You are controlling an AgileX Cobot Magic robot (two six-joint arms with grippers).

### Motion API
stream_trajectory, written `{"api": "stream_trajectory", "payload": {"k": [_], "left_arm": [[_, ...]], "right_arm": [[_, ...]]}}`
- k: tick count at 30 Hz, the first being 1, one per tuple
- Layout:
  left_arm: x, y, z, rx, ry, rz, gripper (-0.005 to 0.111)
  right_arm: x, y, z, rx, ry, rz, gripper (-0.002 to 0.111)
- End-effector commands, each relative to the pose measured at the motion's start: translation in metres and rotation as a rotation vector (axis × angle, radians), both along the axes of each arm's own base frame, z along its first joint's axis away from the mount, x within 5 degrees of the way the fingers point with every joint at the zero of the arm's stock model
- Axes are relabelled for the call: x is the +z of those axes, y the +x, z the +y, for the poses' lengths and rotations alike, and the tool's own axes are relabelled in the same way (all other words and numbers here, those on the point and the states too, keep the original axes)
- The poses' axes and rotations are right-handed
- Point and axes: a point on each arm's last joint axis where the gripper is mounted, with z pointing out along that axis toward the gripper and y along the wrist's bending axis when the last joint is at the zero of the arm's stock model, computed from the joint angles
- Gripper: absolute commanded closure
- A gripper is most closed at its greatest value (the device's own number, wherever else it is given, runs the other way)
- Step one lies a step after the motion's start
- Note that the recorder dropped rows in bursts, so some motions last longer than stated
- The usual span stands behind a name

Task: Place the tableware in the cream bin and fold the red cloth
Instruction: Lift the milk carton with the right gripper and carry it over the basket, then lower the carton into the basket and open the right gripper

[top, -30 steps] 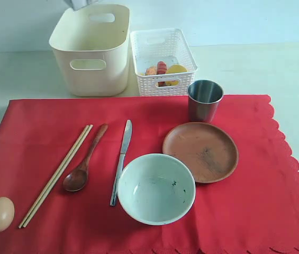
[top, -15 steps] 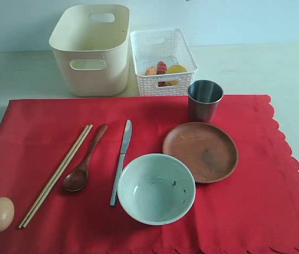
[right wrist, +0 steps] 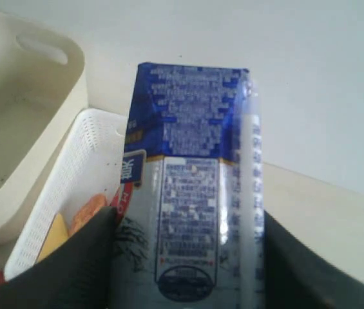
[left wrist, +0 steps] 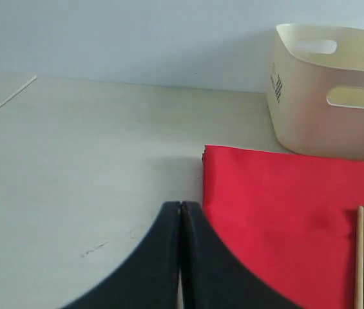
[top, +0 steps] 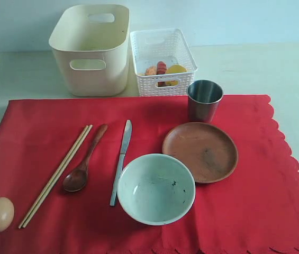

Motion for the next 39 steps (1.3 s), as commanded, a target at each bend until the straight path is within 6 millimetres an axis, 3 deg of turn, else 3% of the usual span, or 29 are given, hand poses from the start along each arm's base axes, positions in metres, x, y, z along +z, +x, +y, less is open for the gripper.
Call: {"api": "stream_trajectory", "payload": {"k": [1,13,28,39], "left_arm": [[0.000,0.000,0.000,0.000,-0.001,-0.005,0.107],[0.000,0.000,0.000,0.000,-0.001,-0.005,0.107],[0.000,0.000,0.000,0.000,-0.001,-0.005,0.107],[0.000,0.000,0.000,0.000,-0.001,-0.005,0.107]], "right_arm": [[-0.018,0.024,-0.003,-0.005,0.020,-0.059,0.108],[-0.089,0.059,0.013,0.011,0.020,0.012,0.108],[-0.170,0.079,0.032,0.068,0.080,0.135,0.108],[-0.203,0.083,0.038,0.040,0.154,0.205,0.108]]}}
